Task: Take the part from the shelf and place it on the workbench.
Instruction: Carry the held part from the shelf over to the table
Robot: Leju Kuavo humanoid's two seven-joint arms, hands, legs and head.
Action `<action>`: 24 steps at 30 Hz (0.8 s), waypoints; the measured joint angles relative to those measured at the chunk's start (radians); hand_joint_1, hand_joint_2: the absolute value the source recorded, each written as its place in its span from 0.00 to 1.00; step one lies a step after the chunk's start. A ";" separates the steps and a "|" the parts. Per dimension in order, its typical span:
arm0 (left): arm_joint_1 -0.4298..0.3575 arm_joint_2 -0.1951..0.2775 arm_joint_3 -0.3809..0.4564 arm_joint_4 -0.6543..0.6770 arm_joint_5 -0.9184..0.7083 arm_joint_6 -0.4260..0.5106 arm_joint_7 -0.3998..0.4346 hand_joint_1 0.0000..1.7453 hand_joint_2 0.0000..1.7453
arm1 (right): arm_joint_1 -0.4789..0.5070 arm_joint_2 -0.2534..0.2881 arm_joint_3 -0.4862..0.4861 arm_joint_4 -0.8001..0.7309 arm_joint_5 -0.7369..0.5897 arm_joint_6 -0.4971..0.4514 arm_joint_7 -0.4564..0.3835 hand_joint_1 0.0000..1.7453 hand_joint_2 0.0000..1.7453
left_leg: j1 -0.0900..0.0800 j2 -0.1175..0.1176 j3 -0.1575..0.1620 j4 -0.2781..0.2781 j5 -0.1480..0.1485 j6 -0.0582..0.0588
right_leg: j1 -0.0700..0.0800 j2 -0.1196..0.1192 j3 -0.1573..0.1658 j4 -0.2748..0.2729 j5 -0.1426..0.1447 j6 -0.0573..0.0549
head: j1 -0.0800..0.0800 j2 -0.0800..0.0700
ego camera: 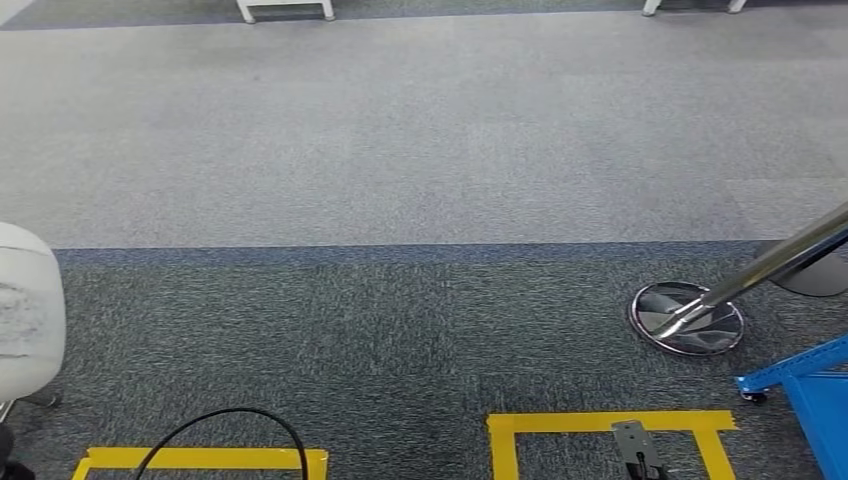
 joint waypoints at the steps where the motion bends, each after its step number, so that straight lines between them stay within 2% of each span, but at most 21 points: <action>1: -0.001 0.003 -0.001 0.000 -0.001 0.000 0.000 1.00 1.00 | 0.000 -0.001 0.000 0.000 0.000 0.000 0.000 0.00 0.00 | 0.000 0.030 -0.016 0.036 -0.020 -0.005 | 0.000 -0.013 0.003 -0.002 -0.001 -0.006 | -0.003 0.000; 2: -0.001 0.006 -0.003 0.000 -0.003 -0.001 0.000 1.00 1.00 | 0.000 -0.002 0.000 0.000 0.000 0.001 0.000 0.00 0.00 | 0.000 0.063 -0.042 0.091 -0.047 -0.009 | 0.003 -0.026 0.006 -0.002 -0.003 -0.011 | -0.006 0.000; 3: -0.002 0.008 -0.004 0.000 -0.004 -0.001 0.000 1.00 1.00 | 0.002 -0.002 0.000 0.000 0.000 0.001 0.001 0.00 0.00 | 0.002 0.083 -0.075 0.159 -0.077 -0.012 | 0.006 -0.041 0.007 -0.002 -0.006 -0.015 | -0.009 0.000; 4: -0.002 0.010 -0.005 0.001 -0.005 -0.001 0.000 1.00 1.00 | 0.003 -0.003 0.000 0.000 0.000 0.002 0.001 0.00 0.00 | 0.004 0.090 -0.106 0.219 -0.098 -0.014 | 0.008 -0.056 0.008 -0.002 -0.008 -0.017 | -0.009 0.000; 5: -0.001 0.011 -0.005 0.001 -0.007 -0.001 0.000 1.00 1.00 | 0.004 -0.003 0.000 0.000 0.000 0.002 0.002 0.00 0.00 | 0.005 0.092 -0.126 0.255 -0.104 -0.014 | 0.011 -0.071 0.010 -0.002 -0.011 -0.018 | -0.009 0.000; 6: 0.000 0.013 -0.005 0.002 -0.009 -0.001 0.000 1.00 1.00 | 0.004 -0.003 0.000 0.000 0.000 0.002 0.002 0.00 0.00 | 0.005 0.093 -0.128 0.255 -0.091 -0.011 | 0.013 -0.085 0.014 -0.002 -0.014 -0.019 | -0.009 0.000; 8: 0.001 0.016 -0.005 0.002 -0.015 0.000 0.000 1.00 1.00 | 0.002 -0.003 0.000 0.000 0.000 0.003 0.002 0.00 0.00 | -0.002 0.112 -0.075 0.148 -0.021 0.002 | 0.015 -0.111 0.025 -0.003 -0.023 -0.018 | -0.009 0.000; 9: 0.000 0.017 -0.006 0.002 -0.018 0.000 0.000 1.00 1.00 | 0.002 -0.003 0.000 0.000 0.001 0.003 0.002 0.00 0.00 | -0.010 0.141 -0.042 0.083 0.004 0.011 | 0.017 -0.123 0.030 -0.004 -0.028 -0.015 | -0.009 0.000; 11: -0.001 0.019 -0.007 0.002 -0.021 0.000 -0.001 1.00 1.00 | 0.001 -0.002 0.000 0.000 0.003 0.003 0.001 0.00 0.00 | -0.029 0.190 0.000 -0.002 0.021 0.027 | 0.019 -0.145 0.038 -0.007 -0.036 -0.008 | -0.010 0.000; 12: -0.001 0.019 -0.007 0.002 -0.021 0.000 -0.001 1.00 1.00 | 0.001 -0.002 0.000 0.001 0.005 0.004 0.001 0.00 0.00 | -0.035 0.198 0.004 -0.011 0.014 0.032 | 0.020 -0.158 0.041 -0.010 -0.038 -0.004 | -0.011 0.000; 13: 0.000 0.020 -0.007 0.002 -0.024 0.000 -0.002 1.00 1.00 | 0.000 -0.002 0.000 0.001 0.006 0.004 0.001 0.00 0.00 | -0.037 0.186 0.006 -0.021 0.014 0.036 | 0.020 -0.172 0.049 -0.013 -0.039 0.000 | -0.012 0.000; 14: 0.002 0.021 -0.008 0.002 -0.029 0.000 -0.002 1.00 1.00 | -0.003 -0.002 0.000 0.001 0.007 0.005 0.001 0.00 0.00 | -0.035 0.172 0.012 -0.029 0.018 0.039 | 0.019 -0.174 0.055 -0.015 -0.044 0.005 | -0.011 0.000; 15: 0.002 0.022 -0.008 0.002 -0.036 0.000 -0.003 1.00 1.00 | -0.005 -0.002 0.000 0.001 0.008 0.005 0.001 0.00 0.00 | -0.031 0.158 0.019 -0.040 0.022 0.043 | 0.018 -0.156 0.056 -0.007 -0.052 0.009 | -0.011 0.000; 16: 0.000 0.022 -0.010 0.002 -0.043 0.001 -0.004 1.00 1.00 | -0.008 -0.002 0.001 0.001 0.008 0.004 0.001 0.00 0.00 | -0.026 0.145 0.026 -0.050 0.026 0.047 | 0.018 -0.127 0.046 0.020 -0.069 0.012 | -0.010 0.000; 18: -0.004 0.024 -0.012 0.003 -0.050 -0.001 -0.003 1.00 1.00 | -0.008 -0.002 0.002 0.001 0.009 0.005 0.000 0.00 0.00 | -0.018 0.119 0.032 -0.057 0.029 0.052 | 0.016 -0.061 -0.013 0.131 -0.117 0.016 | -0.007 0.000; 19: -0.005 0.024 -0.012 0.003 -0.050 -0.003 -0.003 1.00 1.00 | -0.006 -0.002 0.002 0.001 0.009 0.005 0.001 0.00 0.00 | -0.017 0.105 0.032 -0.056 0.029 0.053 | 0.015 -0.048 -0.052 0.195 -0.137 0.019 | -0.005 0.000; 20: -0.005 0.025 -0.013 0.003 -0.049 -0.007 -0.002 1.00 1.00 | -0.005 -0.003 0.002 0.001 0.009 0.006 0.002 0.00 0.00 | -0.016 0.089 0.032 -0.056 0.028 0.053 | 0.014 -0.044 -0.084 0.238 -0.141 0.022 | -0.004 0.000; 21: -0.006 0.026 -0.014 0.003 -0.049 -0.011 -0.002 1.00 1.00 | -0.004 -0.004 0.002 0.001 0.011 0.007 0.004 0.00 0.00 | -0.014 0.072 0.034 -0.055 0.027 0.052 | 0.013 -0.043 -0.102 0.248 -0.126 0.024 | -0.004 0.000; 22: -0.007 0.026 -0.016 0.003 -0.051 -0.014 -0.003 1.00 1.00 | -0.005 -0.006 0.002 0.001 0.014 0.009 0.006 0.00 0.00 | -0.012 0.056 0.035 -0.053 0.025 0.050 | 0.012 -0.041 -0.101 0.221 -0.092 0.027 | -0.003 0.000; 23: -0.008 0.027 -0.018 0.003 -0.053 -0.016 -0.003 1.00 1.00 | -0.006 -0.007 0.002 0.001 0.018 0.010 0.008 0.00 0.00 | -0.009 0.041 0.037 -0.049 0.022 0.045 | 0.008 -0.033 -0.083 0.160 -0.045 0.030 | -0.003 0.000; 24: -0.009 0.028 -0.019 0.003 -0.055 -0.016 -0.003 1.00 1.00 | -0.008 -0.008 0.004 0.001 0.021 0.011 0.009 0.00 0.00 | -0.007 0.028 0.037 -0.044 0.017 0.039 | 0.005 -0.011 -0.060 0.097 -0.011 0.034 | -0.003 0.000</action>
